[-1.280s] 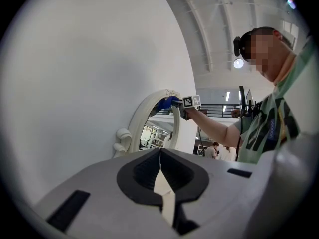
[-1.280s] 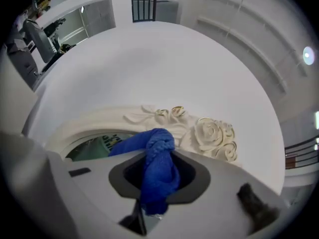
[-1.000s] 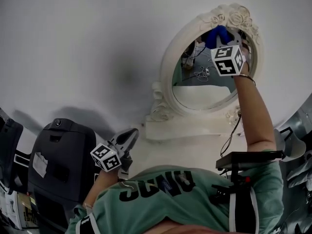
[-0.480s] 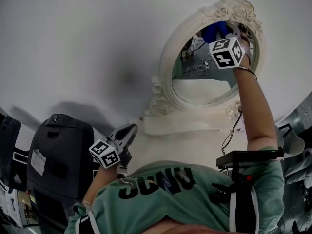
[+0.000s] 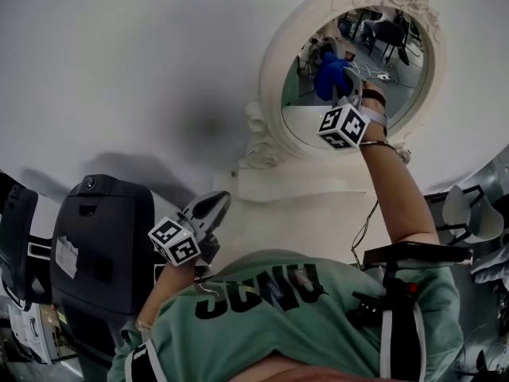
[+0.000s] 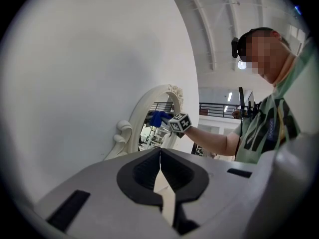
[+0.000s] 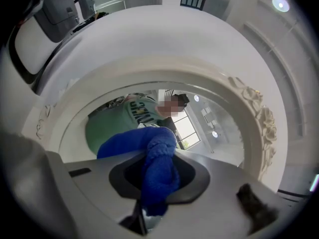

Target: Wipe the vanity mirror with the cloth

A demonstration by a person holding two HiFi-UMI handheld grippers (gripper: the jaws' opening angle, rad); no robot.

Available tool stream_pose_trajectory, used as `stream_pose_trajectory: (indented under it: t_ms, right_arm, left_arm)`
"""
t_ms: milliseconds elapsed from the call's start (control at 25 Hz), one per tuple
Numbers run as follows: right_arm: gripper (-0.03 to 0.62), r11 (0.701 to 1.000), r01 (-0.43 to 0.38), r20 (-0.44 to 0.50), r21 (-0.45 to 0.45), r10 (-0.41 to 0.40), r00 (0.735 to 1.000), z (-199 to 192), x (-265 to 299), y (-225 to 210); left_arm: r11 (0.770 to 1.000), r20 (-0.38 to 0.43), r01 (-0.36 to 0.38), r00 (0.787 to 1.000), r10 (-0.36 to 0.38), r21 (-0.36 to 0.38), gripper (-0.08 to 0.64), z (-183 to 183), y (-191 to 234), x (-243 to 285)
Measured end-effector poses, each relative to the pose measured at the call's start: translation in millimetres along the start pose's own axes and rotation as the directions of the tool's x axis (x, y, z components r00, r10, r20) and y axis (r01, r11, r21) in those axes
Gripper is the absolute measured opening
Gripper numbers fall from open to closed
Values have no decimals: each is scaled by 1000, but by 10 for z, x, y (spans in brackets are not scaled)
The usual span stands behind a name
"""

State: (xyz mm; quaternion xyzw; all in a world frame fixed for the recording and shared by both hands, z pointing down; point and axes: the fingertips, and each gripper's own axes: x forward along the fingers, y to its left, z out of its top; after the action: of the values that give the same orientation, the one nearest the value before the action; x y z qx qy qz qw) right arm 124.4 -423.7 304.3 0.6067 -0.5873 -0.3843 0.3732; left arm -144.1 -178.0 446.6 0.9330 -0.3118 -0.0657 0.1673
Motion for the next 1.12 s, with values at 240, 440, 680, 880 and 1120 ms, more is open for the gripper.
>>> stream_pose_trajectory:
  t_ms: [240, 440, 680, 880, 1120]
  right_arm:
    - [75, 991, -121, -32, -48, 120, 992, -432, -36, 1203]
    - [77, 947, -302, -113, -106, 290, 950, -899, -82, 2371]
    - [74, 909, -415, -167, -50, 402, 900, -1205, -119, 2876]
    - [75, 872, -489, -221, -1, 477, 851, -1193, -127, 2900]
    - [78, 866, -487, -107, 110, 497, 861, -803, -267, 2174]
  left_arm:
    - [1000, -22, -6, 1000, 6, -17, 12, -84, -48, 30]
    - [999, -54, -27, 998, 26, -24, 12, -171, -57, -1]
    - [999, -57, -44, 997, 43, -22, 12, -203, -83, -88]
    - [999, -33, -50, 998, 49, -12, 12, -146, -97, -153]
    - [1000, 4, -28, 1000, 28, 9, 12, -15, -134, -177]
